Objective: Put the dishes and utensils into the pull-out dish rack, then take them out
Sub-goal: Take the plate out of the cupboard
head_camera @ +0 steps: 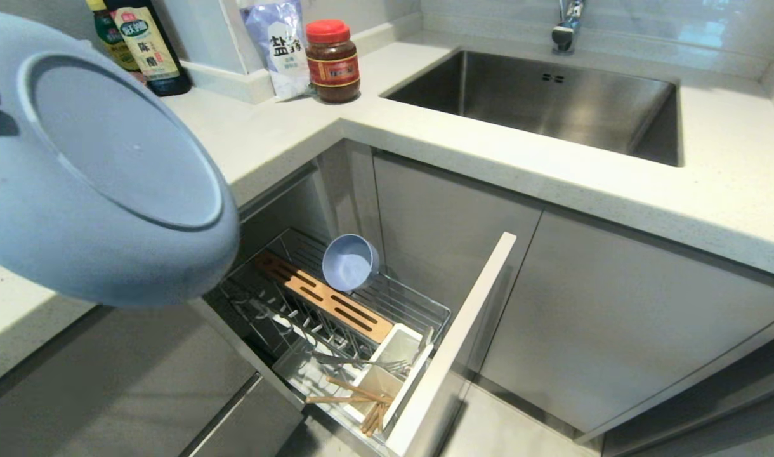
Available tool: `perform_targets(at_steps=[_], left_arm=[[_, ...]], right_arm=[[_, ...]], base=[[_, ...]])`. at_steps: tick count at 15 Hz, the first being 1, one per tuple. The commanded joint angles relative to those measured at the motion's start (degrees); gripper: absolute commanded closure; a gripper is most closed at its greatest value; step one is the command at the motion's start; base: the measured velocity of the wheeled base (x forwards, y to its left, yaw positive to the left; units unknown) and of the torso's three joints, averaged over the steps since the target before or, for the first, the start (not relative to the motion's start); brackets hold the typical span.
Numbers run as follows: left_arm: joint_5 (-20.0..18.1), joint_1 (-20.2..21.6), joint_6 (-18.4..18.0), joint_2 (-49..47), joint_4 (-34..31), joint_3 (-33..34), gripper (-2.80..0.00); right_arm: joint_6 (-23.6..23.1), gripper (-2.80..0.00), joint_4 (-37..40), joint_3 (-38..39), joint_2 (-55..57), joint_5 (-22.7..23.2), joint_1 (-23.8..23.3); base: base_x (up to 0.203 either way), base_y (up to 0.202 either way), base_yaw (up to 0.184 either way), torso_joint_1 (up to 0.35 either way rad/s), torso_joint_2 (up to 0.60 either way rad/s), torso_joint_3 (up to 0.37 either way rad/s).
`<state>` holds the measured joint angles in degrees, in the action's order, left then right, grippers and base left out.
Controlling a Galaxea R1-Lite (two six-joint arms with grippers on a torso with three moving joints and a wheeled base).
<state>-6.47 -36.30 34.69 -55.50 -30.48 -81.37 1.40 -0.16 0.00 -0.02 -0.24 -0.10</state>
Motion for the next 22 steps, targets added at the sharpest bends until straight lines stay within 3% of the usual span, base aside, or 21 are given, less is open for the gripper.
perform_targets(at_steps=[1,5,10,14,16,19,22], left_arm=[[-0.1,8.2,-3.3,1.3,-2.4,-2.5,0.0],[1.6,21.1,-10.5,0.1,-8.2,-8.5,0.0],[10.0,33.2,-11.8,-8.1,-8.8,-19.7,0.0],[23.5,33.6,-11.6,-11.2,-8.9,-18.1,0.0],[27.7,33.7,-12.2,-13.0,-8.9,-17.6,0.0],[30.4,34.3,-18.5,-15.3,-8.9,-17.8,0.0],[32.9,34.4,-30.4,-19.5,-8.9,-20.5,0.0]], right_arm=[[0.0,0.0,0.0,0.1,-0.2,0.0,0.0],[0.0,0.0,0.0,0.1,-0.2,0.0,0.0],[0.0,0.0,0.0,0.1,-0.2,0.0,0.0],[0.0,0.0,0.0,0.1,-0.2,0.0,0.0],[0.0,0.0,0.0,0.1,-0.2,0.0,0.0],[0.0,0.0,0.0,0.1,-0.2,0.0,0.0],[0.0,0.0,0.0,0.1,-0.2,0.0,0.0]], base=[[0.0,0.0,0.0,0.0,0.0,0.0],[0.0,0.0,0.0,0.0,0.0,0.0],[0.0,0.0,0.0,0.0,0.0,0.0],[0.0,0.0,0.0,0.0,0.0,0.0],[0.0,0.0,0.0,0.0,0.0,0.0],[0.0,0.0,0.0,0.0,0.0,0.0],[0.0,0.0,0.0,0.0,0.0,0.0]])
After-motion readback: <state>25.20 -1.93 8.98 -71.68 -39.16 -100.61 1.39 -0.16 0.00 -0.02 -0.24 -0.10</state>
